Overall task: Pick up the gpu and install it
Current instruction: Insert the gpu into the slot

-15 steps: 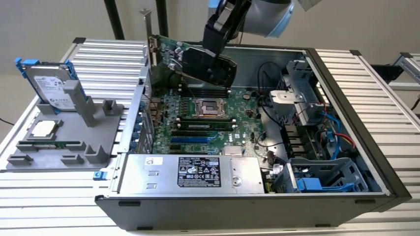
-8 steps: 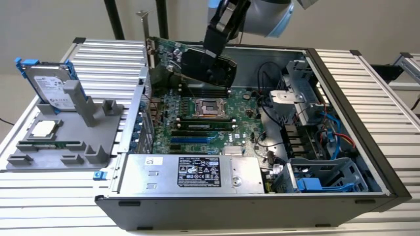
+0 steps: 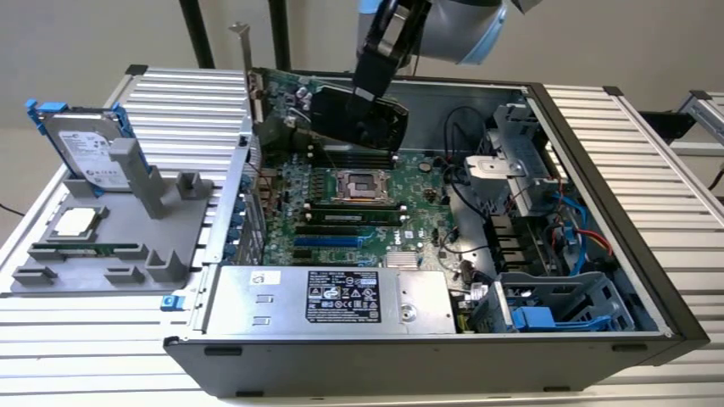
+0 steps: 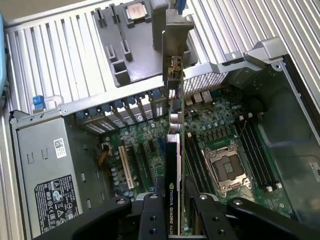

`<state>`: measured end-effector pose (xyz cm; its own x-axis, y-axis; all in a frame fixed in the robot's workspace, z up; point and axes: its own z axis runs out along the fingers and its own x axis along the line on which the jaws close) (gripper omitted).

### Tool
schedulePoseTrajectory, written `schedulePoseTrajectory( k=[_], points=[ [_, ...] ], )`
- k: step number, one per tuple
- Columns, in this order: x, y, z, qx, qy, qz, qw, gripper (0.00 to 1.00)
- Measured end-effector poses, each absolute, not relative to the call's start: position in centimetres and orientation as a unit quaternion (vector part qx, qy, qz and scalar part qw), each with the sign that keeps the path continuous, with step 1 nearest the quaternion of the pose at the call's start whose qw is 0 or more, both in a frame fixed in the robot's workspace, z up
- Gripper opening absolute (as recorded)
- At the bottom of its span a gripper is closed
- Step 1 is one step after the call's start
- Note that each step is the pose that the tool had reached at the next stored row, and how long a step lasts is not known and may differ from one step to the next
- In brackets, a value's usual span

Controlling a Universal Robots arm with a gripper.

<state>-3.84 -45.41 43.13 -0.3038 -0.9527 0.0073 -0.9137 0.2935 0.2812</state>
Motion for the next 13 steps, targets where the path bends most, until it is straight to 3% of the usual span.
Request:
schedulePoseTrajectory(
  k=[13],
  points=[
    [-3.85,-45.42,43.15,0.625,-0.768,-0.108,0.093,0.0]
  ],
)
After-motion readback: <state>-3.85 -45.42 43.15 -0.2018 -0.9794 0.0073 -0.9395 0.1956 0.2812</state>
